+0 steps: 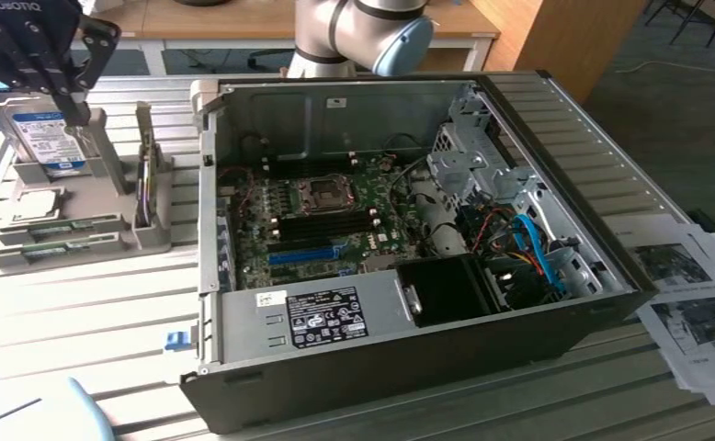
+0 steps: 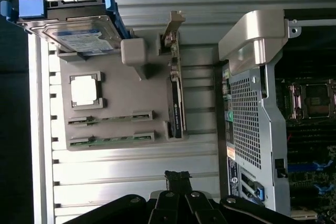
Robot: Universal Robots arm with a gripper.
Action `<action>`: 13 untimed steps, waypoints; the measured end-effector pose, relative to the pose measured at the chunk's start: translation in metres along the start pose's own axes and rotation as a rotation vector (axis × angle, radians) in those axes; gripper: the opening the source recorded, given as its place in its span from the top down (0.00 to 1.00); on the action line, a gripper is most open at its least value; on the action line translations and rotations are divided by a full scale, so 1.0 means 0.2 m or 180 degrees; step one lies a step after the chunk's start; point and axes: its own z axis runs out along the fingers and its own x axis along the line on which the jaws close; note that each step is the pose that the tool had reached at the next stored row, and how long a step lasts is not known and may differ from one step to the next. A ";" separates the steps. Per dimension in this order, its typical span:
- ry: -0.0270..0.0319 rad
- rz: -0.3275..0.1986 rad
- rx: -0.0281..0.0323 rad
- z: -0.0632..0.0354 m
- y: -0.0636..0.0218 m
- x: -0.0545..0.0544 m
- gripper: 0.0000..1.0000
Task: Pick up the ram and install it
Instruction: 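Reach for the ram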
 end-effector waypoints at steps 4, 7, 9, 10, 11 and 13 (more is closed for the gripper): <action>0.0000 0.0000 0.0000 -0.001 -0.004 0.05 0.91; 0.0000 0.0000 0.0000 -0.002 -0.006 0.08 0.91; 0.0000 0.0000 0.0000 -0.003 -0.008 0.11 0.91; 0.0000 0.0000 0.0000 -0.003 -0.009 0.12 0.91; 0.0000 0.0000 0.0000 -0.004 -0.010 0.13 0.91; 0.0000 0.0000 0.0000 -0.004 -0.011 0.15 0.91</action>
